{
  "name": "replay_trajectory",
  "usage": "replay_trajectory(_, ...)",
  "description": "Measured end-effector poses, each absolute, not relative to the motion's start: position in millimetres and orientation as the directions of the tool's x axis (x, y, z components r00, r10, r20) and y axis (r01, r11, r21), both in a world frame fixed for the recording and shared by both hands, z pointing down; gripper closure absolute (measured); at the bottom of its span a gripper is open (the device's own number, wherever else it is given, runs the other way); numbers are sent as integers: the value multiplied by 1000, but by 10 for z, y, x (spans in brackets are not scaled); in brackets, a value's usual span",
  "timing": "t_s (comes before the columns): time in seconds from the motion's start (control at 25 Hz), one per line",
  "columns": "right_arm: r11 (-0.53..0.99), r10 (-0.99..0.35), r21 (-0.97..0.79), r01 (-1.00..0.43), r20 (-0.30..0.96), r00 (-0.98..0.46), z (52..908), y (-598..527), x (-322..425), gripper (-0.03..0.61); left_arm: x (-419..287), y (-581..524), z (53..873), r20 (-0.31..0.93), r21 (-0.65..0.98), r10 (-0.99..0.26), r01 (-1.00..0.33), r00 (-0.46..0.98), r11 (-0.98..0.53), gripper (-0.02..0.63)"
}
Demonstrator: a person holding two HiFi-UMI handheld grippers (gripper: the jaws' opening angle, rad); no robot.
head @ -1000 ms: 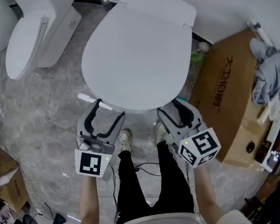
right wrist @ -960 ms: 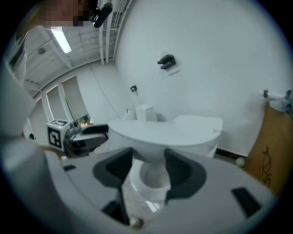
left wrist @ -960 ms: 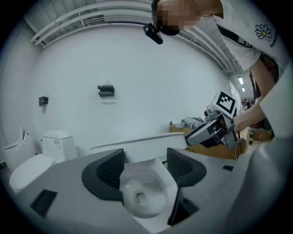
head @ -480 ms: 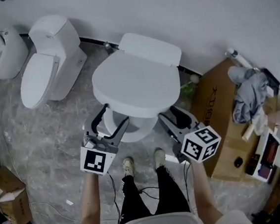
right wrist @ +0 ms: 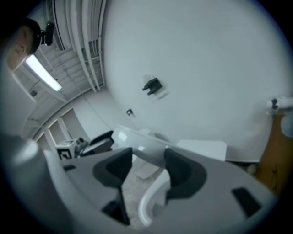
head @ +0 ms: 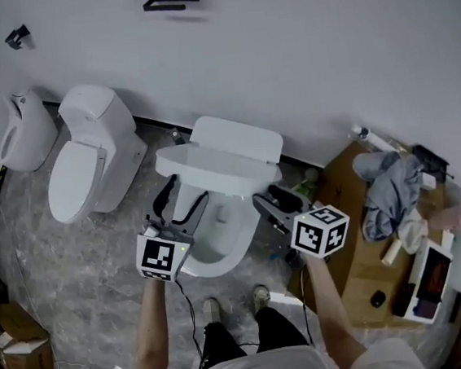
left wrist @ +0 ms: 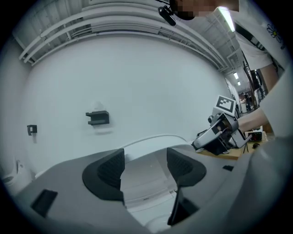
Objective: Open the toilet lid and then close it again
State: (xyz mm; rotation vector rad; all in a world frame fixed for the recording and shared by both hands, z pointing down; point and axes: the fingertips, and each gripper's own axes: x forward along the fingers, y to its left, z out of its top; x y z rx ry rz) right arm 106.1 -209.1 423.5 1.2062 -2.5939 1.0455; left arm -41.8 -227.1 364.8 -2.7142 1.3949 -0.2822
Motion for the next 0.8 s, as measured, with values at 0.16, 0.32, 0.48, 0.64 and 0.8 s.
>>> replay_trajectory(0.16,475,-637,-491,-730,380,-670,4105,-2380,1156,330,-298,-2625,3460,104,-164,-827,-811,553,-562,302)
replay_trajectory(0.32,495,-678,-258,-829,482,-555,4064,-2646,1241,364,-204,-2908,3355,114,-149,-800,-786,589,-600,302)
replay_trajectory(0.48,459,-731,-161,-874,490,-474,4016,-2944,1316,368,-105,-3224,3238,123,-152,-758,-743,640,-652,302)
replay_trajectory(0.64,414,-748,-147,-898,508,-427,3980,-3227,1436,368,28,-3523,3207,143,-153,-730,-713,669,-684,302)
replay_trajectory(0.8,363,-769,-172,-916,500,-398,3940,-3503,1548,368,156,-3847,3130,133,-162,-726,-708,674,-687,302)
